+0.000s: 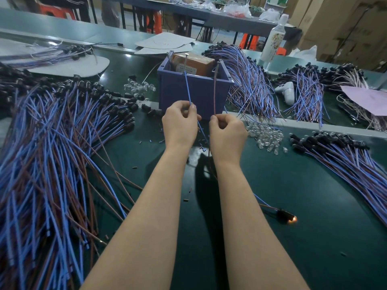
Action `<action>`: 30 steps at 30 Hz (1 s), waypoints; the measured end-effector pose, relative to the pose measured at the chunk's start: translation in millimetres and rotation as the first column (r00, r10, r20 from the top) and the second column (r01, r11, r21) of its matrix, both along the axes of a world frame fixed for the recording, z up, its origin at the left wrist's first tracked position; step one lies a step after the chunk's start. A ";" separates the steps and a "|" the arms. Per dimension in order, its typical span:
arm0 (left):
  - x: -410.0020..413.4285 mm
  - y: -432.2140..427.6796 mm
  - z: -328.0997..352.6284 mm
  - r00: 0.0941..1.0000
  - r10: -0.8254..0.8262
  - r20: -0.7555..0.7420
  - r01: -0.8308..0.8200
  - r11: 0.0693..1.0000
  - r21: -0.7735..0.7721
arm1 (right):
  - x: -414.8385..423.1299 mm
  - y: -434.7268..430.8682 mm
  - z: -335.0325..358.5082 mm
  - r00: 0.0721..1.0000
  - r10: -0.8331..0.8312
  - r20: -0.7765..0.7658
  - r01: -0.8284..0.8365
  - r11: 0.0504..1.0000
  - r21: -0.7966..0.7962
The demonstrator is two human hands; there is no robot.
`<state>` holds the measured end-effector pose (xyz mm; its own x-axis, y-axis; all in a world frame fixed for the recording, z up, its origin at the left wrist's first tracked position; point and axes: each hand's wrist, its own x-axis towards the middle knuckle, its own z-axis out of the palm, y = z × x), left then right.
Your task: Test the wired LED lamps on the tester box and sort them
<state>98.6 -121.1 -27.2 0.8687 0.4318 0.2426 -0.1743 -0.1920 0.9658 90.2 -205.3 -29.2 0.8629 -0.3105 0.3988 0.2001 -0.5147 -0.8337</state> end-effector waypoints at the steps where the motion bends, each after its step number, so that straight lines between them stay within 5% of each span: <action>1: -0.2 0.1 0.3 1.000 0.001 0.000 -0.001 1.000 0.002 | 0.1 0.0 -0.1 1.000 0.000 0.000 0.000 1.000 -0.002; 14: -6.3 -1.1 7.4 1.000 -0.015 -0.016 0.015 1.000 -0.002 | -6.1 0.9 8.3 0.998 0.034 -0.044 -0.032 0.998 0.045; 22: -25.8 -12.4 70.4 0.969 -0.212 0.124 0.185 0.963 0.198 | -37.9 -28.7 62.5 0.887 0.460 -0.026 -0.455 0.883 0.112; 27: -42.3 -65.6 117.5 0.915 -0.334 0.225 0.225 0.888 0.401 | -54.8 -78.9 100.5 0.955 0.177 0.238 -0.236 0.939 0.249; 30: -46.5 -113.7 112.7 0.909 -0.418 0.007 0.344 0.758 0.555 | -64.8 -119.7 114.4 0.926 -0.105 0.364 -0.123 0.825 0.552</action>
